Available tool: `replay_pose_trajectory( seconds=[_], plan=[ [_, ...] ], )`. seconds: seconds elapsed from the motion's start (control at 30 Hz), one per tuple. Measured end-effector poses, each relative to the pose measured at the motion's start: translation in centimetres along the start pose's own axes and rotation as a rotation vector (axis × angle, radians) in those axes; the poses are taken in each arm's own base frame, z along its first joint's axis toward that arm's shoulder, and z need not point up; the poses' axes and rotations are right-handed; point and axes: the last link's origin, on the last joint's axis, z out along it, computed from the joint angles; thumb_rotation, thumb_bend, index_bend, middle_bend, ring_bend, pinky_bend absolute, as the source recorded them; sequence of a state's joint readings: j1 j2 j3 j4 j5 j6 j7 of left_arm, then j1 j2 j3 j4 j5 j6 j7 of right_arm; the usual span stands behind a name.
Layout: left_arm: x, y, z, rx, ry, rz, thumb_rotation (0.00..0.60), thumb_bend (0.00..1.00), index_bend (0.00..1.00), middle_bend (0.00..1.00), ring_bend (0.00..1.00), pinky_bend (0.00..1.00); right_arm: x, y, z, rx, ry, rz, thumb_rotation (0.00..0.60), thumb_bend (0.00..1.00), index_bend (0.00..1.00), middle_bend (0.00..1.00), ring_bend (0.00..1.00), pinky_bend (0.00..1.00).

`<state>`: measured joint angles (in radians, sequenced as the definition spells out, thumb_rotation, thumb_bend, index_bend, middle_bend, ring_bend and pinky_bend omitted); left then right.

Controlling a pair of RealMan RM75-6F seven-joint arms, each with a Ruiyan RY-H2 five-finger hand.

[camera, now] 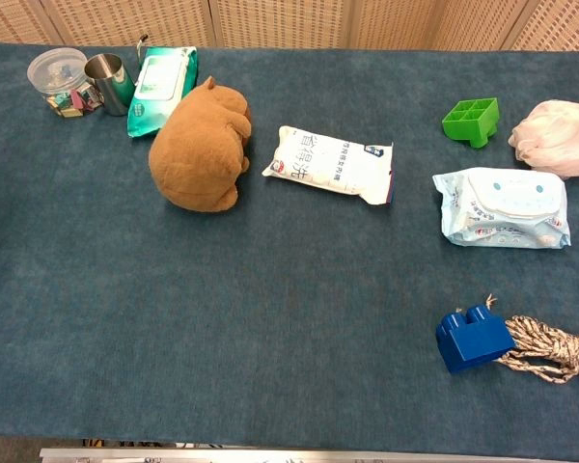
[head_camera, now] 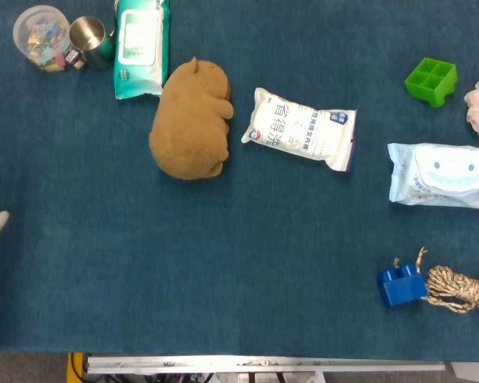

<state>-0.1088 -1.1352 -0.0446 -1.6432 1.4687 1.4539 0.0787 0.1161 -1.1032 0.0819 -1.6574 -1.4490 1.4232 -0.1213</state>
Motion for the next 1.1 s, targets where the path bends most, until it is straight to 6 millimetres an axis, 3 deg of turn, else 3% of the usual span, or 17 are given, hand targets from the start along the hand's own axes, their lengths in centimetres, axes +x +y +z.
replay_pose_trajectory(
  seconds=[0.3,0.57,0.8,1.1],
  plan=[
    [-0.4,0.3,0.2,-0.033,-0.018,-0.015,0.600,0.13,0.05,0.04,0.04,0.01,0.2,-0.2,0.1,0.007,0.004,0.001,0.600,0.02,0.27,0.32,0.22,0.31],
    [-0.6,0.9,1.3,-0.105,-0.036,-0.076,0.600,0.13,0.02,0.04,0.04,0.01,2.2,-0.8,0.9,0.037,0.065,-0.010,0.600,0.02,0.27,0.31,0.22,0.31],
    [-1.6,2.0,3.5,-0.172,-0.125,-0.205,0.600,0.13,0.00,0.01,0.03,0.01,4.0,-1.3,1.5,0.051,0.113,-0.022,0.600,0.02,0.27,0.31,0.22,0.31],
    [-3.6,4.3,7.4,-0.251,-0.246,-0.334,0.583,0.07,0.00,0.00,0.00,0.00,4.0,-1.2,1.3,0.027,0.086,-0.027,0.600,0.02,0.27,0.30,0.22,0.31]
  ],
)
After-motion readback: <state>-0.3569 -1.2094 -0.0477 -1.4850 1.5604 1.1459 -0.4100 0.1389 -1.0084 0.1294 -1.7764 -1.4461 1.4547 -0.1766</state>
